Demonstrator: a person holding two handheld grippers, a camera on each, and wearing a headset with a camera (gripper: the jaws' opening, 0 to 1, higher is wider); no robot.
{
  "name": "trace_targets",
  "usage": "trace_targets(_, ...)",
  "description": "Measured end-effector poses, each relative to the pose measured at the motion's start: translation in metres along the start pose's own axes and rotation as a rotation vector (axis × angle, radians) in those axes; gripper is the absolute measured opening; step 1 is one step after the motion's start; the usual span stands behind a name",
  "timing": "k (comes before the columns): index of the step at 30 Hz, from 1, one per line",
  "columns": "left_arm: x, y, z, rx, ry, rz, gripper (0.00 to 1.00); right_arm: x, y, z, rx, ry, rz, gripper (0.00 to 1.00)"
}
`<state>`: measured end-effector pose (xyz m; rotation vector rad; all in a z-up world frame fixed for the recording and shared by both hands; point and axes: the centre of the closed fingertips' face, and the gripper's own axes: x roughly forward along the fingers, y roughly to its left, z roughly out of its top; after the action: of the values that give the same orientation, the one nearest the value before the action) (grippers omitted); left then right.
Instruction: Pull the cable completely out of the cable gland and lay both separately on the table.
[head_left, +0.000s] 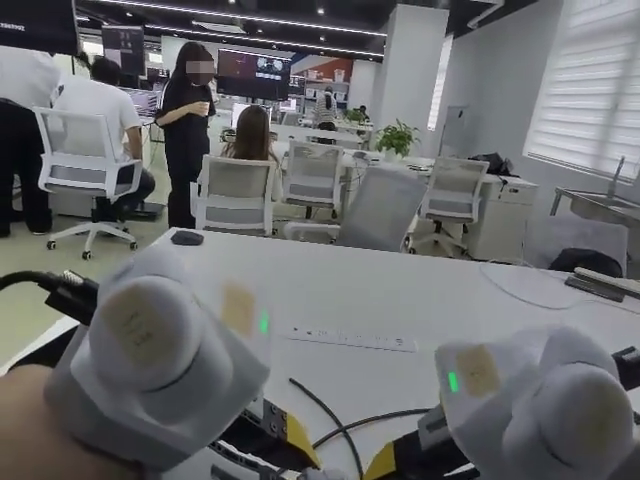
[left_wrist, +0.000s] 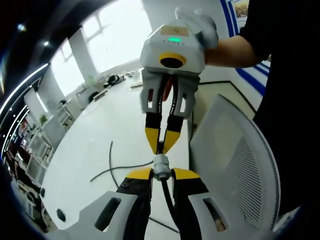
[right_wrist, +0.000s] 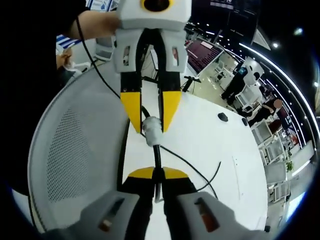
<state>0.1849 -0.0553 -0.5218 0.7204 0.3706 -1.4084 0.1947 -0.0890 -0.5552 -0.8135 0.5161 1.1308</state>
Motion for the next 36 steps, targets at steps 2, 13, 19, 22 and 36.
trace_targets(2,-0.001,0.002,-0.004,-0.014,0.005,0.009,0.16,-0.001,0.0,-0.006,0.016,-0.001,-0.003,0.03)
trace_targets(13,-0.007,0.004,-0.016,-0.035,0.027,0.037,0.16,-0.004,-0.002,-0.044,0.115,0.031,-0.047,0.03)
trace_targets(19,-0.009,0.006,-0.02,-0.047,0.032,0.053,0.16,-0.004,-0.004,-0.061,0.151,0.053,-0.068,0.03)
trace_targets(22,-0.01,0.007,-0.022,-0.053,0.034,0.059,0.16,-0.002,-0.004,-0.069,0.165,0.067,-0.075,0.03)
trace_targets(36,-0.01,0.005,-0.026,-0.055,0.045,0.066,0.16,0.002,-0.005,-0.105,0.191,0.149,-0.097,0.03)
